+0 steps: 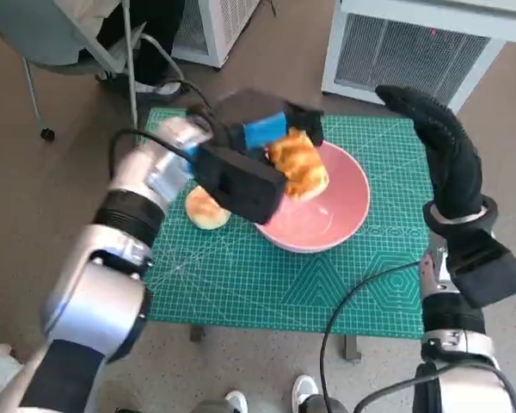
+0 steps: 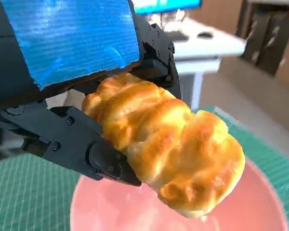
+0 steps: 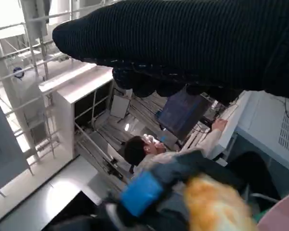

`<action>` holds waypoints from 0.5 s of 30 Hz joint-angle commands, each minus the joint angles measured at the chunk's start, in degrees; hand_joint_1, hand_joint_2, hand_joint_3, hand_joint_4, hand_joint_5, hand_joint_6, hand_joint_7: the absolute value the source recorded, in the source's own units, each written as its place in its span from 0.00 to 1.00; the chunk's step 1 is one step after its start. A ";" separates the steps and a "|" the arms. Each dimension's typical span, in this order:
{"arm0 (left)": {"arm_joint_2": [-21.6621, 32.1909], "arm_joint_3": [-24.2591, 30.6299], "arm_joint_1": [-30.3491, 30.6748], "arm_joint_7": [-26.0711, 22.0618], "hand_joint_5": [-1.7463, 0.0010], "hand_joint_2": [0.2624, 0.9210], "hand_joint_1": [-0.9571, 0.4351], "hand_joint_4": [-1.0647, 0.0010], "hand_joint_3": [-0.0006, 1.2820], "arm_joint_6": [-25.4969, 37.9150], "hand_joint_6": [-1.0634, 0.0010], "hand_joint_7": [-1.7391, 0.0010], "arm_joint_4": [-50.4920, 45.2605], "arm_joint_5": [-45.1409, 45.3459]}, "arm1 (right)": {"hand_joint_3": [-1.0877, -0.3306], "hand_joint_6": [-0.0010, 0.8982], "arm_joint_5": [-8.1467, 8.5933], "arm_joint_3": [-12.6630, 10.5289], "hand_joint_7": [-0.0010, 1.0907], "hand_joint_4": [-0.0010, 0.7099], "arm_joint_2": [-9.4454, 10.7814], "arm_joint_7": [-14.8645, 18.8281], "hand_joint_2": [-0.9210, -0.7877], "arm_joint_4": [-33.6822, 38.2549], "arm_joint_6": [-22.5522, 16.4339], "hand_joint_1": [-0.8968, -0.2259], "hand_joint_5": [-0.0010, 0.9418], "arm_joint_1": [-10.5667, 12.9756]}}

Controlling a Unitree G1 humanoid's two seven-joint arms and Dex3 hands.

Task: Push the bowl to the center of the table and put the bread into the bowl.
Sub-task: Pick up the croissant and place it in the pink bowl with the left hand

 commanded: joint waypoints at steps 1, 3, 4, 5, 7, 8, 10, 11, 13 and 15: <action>-0.64 0.04 0.20 -1.41 0.23 1.00 0.69 0.63 0.18 1.99 0.47 0.23 1.41 -0.30 | 0.40 0.33 0.05 -0.25 0.00 0.32 -0.86 0.17 0.00 -0.44 0.83 0.21 0.00 2.20; -0.80 0.25 0.40 -3.29 0.62 0.96 0.66 0.72 0.13 3.23 0.60 0.54 1.79 -0.72 | 0.40 0.33 -0.01 -0.32 0.00 0.32 -0.89 0.03 0.00 -0.49 0.86 0.22 0.00 2.29; -0.84 0.32 0.47 -4.17 0.70 0.95 0.66 0.76 0.11 3.82 0.64 0.61 1.93 -0.88 | 0.40 0.33 -0.10 -0.35 0.00 0.32 -0.89 -0.09 0.00 -0.49 0.85 0.22 0.00 2.30; -0.86 0.10 0.43 -5.36 0.81 0.94 0.66 0.81 0.08 4.61 0.69 0.72 1.99 -0.74 | 0.40 0.33 -0.32 -0.40 0.00 0.32 -0.97 -0.32 0.00 -0.62 0.80 0.22 0.00 2.39; -0.75 -0.19 0.29 -6.85 0.90 0.91 0.64 0.90 0.04 5.47 0.77 0.83 1.90 -0.52 | 0.40 0.33 -0.71 -0.45 0.00 0.32 -1.08 -0.70 0.00 -0.72 0.75 0.23 0.00 2.45; -0.67 -0.25 0.21 -7.31 0.94 0.90 0.62 0.94 0.03 5.68 0.81 0.87 1.79 -0.47 | 0.40 0.33 -0.87 -0.46 0.00 0.32 -1.11 -0.85 0.00 -0.73 0.73 0.23 0.00 2.46; 0.07 0.22 0.10 -7.67 0.97 0.88 0.61 0.97 0.02 4.93 0.83 0.91 1.22 -0.89 | 0.40 0.33 -1.18 -0.43 0.00 0.32 -1.21 -1.17 0.00 -0.86 0.65 0.23 0.00 2.52; 0.43 0.49 0.12 -7.64 0.98 0.87 0.59 0.98 0.01 4.48 0.82 0.92 0.97 -1.12 | 0.40 0.33 -1.31 -0.40 0.00 0.32 -1.24 -1.33 0.00 -0.93 0.64 0.23 0.00 2.55; 1.24 0.86 0.38 -6.68 0.99 0.87 0.57 0.99 0.01 3.13 0.82 0.93 0.55 -1.31 | 0.40 0.33 -1.50 -0.30 0.00 0.32 -1.26 -1.62 0.00 -0.99 0.70 0.23 0.00 2.56; 2.29 1.31 0.89 -4.81 0.99 0.87 0.56 0.99 0.00 1.20 0.81 0.93 0.14 -1.45 | 0.40 0.33 -1.62 -0.22 0.00 0.32 -1.25 -1.85 0.00 -1.06 0.79 0.22 0.00 2.58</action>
